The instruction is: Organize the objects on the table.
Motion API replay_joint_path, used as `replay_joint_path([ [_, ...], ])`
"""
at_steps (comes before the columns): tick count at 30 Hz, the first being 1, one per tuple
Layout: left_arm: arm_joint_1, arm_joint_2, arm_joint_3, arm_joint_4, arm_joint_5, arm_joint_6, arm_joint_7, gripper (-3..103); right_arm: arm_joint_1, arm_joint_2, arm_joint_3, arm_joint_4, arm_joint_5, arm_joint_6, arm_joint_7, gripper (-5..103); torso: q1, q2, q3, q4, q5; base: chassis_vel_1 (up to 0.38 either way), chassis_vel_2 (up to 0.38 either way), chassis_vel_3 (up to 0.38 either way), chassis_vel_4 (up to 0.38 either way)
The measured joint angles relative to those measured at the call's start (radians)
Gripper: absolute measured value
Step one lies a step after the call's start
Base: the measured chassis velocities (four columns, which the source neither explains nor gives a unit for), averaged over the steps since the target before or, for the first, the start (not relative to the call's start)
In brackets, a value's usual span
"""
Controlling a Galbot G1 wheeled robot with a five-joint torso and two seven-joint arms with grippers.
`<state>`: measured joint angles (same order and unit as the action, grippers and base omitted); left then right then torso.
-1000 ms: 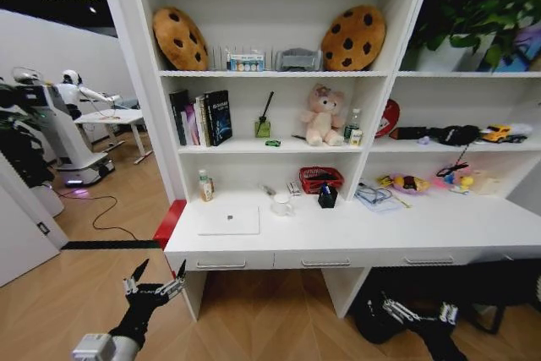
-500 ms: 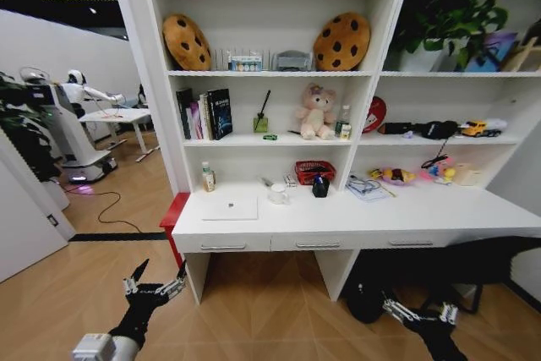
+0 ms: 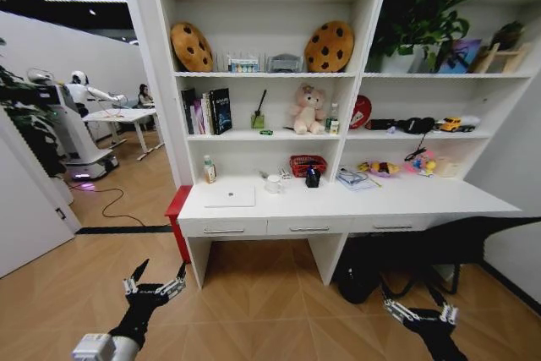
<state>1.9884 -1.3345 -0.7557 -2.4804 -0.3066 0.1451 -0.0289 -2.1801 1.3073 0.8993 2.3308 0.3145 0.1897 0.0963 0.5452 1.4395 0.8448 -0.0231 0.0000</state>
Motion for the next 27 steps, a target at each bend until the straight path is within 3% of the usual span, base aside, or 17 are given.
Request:
replay_joint_path([
  [27, 0.000, 0.000, 0.000, 0.000, 0.000, 0.000, 0.000, 100, 0.000, 0.000, 0.000, 0.000, 0.000, 0.000, 0.000, 100, 0.000, 0.000, 0.000, -0.0001, -0.0001, -0.004, 0.004, 0.006, -0.004],
])
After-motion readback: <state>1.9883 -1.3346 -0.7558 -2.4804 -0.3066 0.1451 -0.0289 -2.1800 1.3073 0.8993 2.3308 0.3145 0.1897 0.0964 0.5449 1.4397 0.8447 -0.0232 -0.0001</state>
